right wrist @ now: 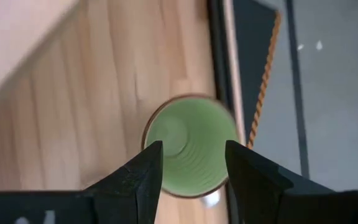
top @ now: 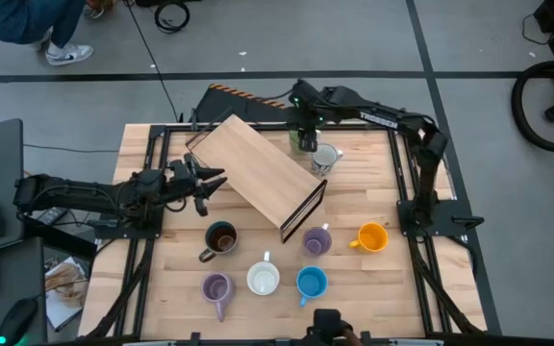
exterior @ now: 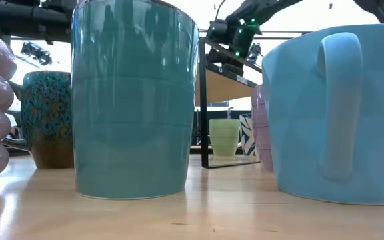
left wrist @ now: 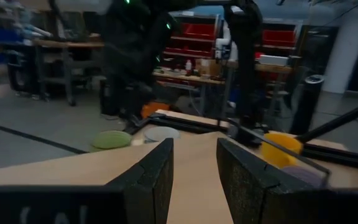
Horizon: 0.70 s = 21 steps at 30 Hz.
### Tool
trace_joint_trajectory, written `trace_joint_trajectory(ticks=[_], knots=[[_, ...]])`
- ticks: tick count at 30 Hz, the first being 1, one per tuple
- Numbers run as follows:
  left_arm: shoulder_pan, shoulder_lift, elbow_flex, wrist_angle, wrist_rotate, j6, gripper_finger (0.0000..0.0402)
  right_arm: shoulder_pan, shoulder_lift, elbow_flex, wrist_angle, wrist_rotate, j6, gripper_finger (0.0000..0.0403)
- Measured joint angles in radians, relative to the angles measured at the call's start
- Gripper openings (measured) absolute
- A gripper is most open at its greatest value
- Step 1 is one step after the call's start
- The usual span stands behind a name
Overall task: Place coffee mugs
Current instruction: Put the green patterned mug on the shelf
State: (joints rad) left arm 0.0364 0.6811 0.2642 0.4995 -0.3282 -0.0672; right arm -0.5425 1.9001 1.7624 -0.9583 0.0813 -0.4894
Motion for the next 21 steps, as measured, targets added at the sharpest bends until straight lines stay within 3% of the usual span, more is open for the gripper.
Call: trace_joint_trajectory(ticks=[10, 15, 21], knots=[[0.0, 0.0, 0.0, 0.017, -0.07, 0.117, 0.0128, 0.01, 0.006, 0.003, -0.055, -0.005, -0.029, 0.0219], [0.0, 0.0, 0.0, 0.032, -0.105, 0.166, 0.0128, 0.01, 0.013, -0.006, -0.073, -0.06, -0.072, 0.0247], [0.0, 0.0, 0.0, 0.033, -0.106, 0.166, 0.0128, -0.003, 0.012, -0.063, -0.025, -0.049, -0.141, 0.0248]])
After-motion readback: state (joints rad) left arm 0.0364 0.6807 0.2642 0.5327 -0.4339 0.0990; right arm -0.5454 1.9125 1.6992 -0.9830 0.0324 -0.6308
